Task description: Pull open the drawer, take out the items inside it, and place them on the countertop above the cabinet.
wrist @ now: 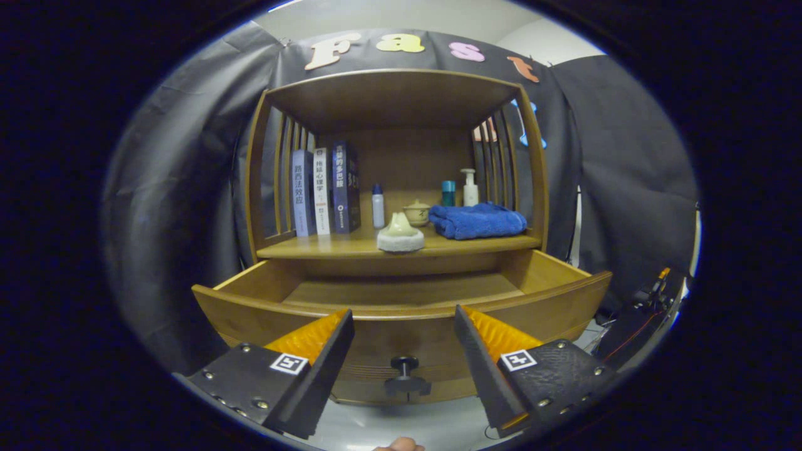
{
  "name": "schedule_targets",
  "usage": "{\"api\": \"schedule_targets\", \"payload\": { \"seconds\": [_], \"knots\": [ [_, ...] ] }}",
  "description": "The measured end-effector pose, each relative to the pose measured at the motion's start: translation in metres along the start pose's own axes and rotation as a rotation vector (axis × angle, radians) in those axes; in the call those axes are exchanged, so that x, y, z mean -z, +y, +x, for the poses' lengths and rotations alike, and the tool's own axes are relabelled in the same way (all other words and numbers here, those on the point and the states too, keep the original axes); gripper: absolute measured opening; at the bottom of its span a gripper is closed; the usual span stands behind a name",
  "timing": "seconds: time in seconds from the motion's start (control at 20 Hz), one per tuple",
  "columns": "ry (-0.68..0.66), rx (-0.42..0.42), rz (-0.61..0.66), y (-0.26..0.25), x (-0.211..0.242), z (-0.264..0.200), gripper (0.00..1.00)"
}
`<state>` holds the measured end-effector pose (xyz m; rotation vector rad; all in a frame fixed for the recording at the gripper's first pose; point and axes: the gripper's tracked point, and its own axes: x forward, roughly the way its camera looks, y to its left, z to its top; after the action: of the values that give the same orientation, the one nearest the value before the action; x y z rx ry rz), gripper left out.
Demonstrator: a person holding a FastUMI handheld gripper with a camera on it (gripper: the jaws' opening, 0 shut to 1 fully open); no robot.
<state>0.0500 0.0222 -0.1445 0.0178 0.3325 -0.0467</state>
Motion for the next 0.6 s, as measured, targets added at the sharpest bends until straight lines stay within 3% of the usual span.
{"api": "schedule_targets", "payload": {
  "seconds": [0.6],
  "knots": [
    [0.022,-0.026,0.016,0.000,-0.015,0.029,1.00]
  ]
}}
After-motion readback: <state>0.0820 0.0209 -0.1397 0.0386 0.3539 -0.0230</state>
